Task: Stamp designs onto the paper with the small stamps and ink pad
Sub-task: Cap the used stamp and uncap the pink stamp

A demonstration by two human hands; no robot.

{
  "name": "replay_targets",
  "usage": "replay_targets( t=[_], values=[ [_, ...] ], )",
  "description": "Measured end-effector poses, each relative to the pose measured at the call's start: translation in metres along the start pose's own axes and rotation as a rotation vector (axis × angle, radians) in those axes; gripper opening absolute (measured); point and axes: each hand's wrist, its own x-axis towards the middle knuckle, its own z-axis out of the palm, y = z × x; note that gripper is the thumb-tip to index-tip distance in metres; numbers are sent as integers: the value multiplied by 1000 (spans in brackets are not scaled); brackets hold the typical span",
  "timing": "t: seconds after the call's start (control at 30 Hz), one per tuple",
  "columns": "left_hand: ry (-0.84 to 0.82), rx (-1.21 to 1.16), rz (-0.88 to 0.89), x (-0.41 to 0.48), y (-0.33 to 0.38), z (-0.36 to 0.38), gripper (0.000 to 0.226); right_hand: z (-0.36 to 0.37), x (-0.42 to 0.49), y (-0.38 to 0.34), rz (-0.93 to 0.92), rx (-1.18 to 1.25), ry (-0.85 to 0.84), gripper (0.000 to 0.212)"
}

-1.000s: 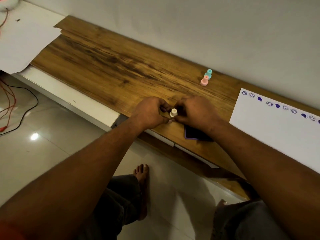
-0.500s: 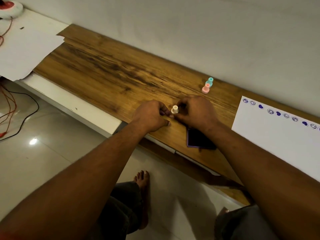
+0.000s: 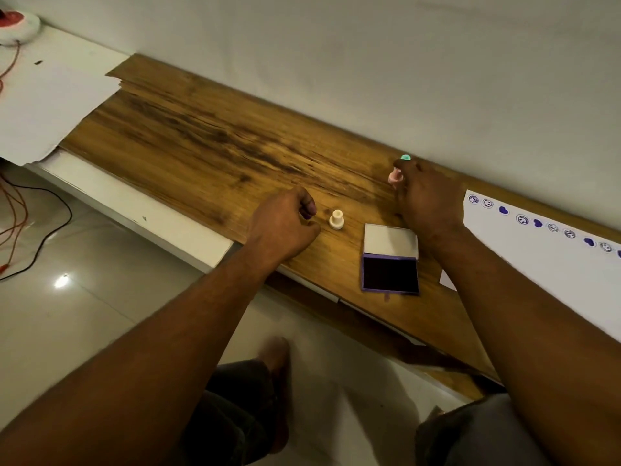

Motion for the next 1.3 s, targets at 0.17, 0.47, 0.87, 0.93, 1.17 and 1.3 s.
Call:
replay_targets(
  t=[0.17,0.47,0.87,0.93,1.17,1.3],
  values=[
    [6,7,-9,-1,-3,0,24,5,4,-2,61,33,23,28],
    [73,-11,170,-7,14,-3,21,-26,-7,-4,159,350,-159,38],
    [53,-4,330,-65,114,-5,43,-113,-104,-27,277,1109,-186,33],
    [23,3,296,-78,118,2,43,-113,-120,-22,277,1055,-208,31],
    [-77,69,410,-88,108,32,31,-91,-140,-3,66,736,-258,40],
    [-141,-34,438,-70,122,38,33,-86,-129,11,35,868,-204,43]
  ],
)
